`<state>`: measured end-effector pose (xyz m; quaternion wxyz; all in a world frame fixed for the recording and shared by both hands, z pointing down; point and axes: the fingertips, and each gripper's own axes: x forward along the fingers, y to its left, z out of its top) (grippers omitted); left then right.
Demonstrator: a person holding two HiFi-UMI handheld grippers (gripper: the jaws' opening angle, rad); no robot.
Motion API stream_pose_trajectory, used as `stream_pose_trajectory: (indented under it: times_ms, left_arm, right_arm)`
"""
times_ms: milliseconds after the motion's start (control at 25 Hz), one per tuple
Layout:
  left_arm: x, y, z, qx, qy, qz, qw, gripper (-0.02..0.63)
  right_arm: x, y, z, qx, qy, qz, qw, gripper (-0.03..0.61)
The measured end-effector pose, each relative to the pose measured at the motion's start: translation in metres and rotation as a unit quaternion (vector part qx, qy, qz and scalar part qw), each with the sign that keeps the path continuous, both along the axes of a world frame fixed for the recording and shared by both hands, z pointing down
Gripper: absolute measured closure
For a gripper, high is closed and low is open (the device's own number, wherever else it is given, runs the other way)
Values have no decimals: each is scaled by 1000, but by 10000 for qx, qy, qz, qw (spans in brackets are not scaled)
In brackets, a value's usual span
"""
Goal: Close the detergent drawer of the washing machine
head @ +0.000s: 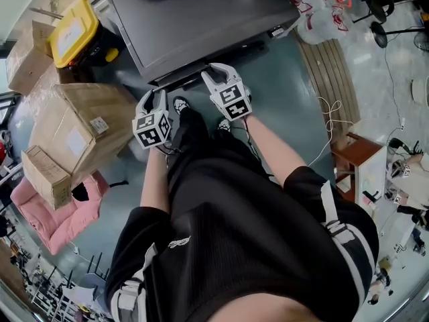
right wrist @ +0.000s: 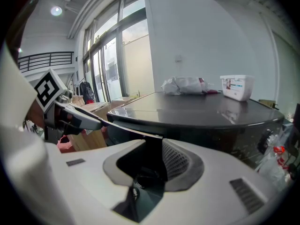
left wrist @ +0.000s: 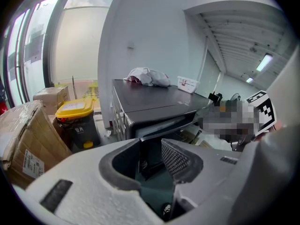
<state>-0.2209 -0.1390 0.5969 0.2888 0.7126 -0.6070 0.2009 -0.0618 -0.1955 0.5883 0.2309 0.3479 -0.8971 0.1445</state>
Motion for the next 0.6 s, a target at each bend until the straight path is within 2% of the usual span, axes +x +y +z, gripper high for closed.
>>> stream_pose_trajectory:
  times_ms: [600]
  left_arm:
    - [-5, -10, 1, 66, 52, -112, 9999, 471]
  right_arm:
    - [-4, -13, 0, 5, 4, 95, 10000, 480]
